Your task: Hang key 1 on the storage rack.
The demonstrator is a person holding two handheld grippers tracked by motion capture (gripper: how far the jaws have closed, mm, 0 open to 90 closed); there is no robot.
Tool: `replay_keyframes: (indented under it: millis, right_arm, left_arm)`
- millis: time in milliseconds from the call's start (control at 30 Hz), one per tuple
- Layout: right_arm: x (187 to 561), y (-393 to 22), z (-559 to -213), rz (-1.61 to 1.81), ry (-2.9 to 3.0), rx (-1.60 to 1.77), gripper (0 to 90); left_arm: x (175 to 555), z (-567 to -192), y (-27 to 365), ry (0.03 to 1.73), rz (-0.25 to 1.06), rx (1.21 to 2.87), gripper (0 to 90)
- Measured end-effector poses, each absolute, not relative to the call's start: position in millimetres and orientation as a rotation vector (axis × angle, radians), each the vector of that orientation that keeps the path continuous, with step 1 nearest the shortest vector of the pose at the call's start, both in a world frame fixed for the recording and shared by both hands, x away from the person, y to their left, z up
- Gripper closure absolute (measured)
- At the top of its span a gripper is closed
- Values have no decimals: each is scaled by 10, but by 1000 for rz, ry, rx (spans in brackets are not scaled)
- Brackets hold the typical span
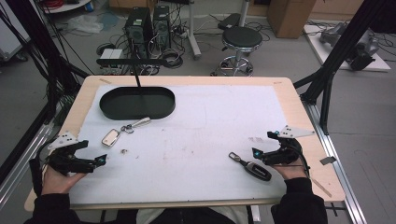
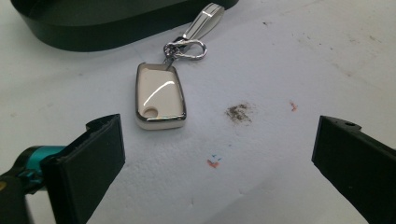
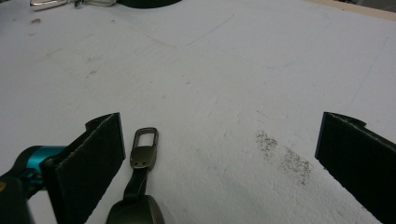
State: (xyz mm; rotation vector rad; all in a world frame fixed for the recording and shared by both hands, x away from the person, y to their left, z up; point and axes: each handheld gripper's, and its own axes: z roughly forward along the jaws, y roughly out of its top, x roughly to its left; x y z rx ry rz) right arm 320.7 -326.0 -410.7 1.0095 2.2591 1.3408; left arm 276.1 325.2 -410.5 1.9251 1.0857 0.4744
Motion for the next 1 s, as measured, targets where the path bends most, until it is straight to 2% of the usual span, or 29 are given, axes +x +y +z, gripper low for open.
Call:
replay_keyframes:
  millis: [1000]
  right_arm:
    - [3265, -3211, -4152, 1316, 2315, 1024, 8]
  left_arm:
    - [2832, -4003, 3173, 1044, 462, 1950, 30]
